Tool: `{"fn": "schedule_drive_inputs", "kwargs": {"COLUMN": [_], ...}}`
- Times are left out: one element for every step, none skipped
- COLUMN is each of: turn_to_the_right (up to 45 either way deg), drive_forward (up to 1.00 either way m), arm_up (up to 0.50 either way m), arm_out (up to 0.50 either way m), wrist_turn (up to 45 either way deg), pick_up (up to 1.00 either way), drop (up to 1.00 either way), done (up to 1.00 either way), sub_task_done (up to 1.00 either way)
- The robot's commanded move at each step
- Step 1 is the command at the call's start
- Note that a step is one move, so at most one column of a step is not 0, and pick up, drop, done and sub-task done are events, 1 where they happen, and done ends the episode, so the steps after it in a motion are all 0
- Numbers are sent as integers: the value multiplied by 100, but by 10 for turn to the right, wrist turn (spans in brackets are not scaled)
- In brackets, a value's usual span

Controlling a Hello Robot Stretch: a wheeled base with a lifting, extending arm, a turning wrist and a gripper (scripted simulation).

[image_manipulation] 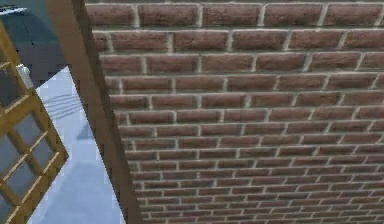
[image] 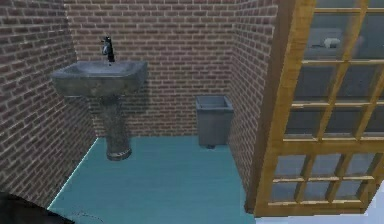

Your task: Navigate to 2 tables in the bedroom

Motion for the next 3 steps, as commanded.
{"fn": "schedule_drive_inputs", "kwargs": {"turn_to_the_right": [0, 300, 0], "drive_forward": [25, 0, 50], "arm_up": [0, 0, 0], "arm_out": [0, 0, 0], "wrist_turn": [0, 0, 0], "pick_up": [0, 0, 0], "drop": [0, 0, 0], "done": [0, 0, 0], "sub_task_done": [0, 0, 0]}}
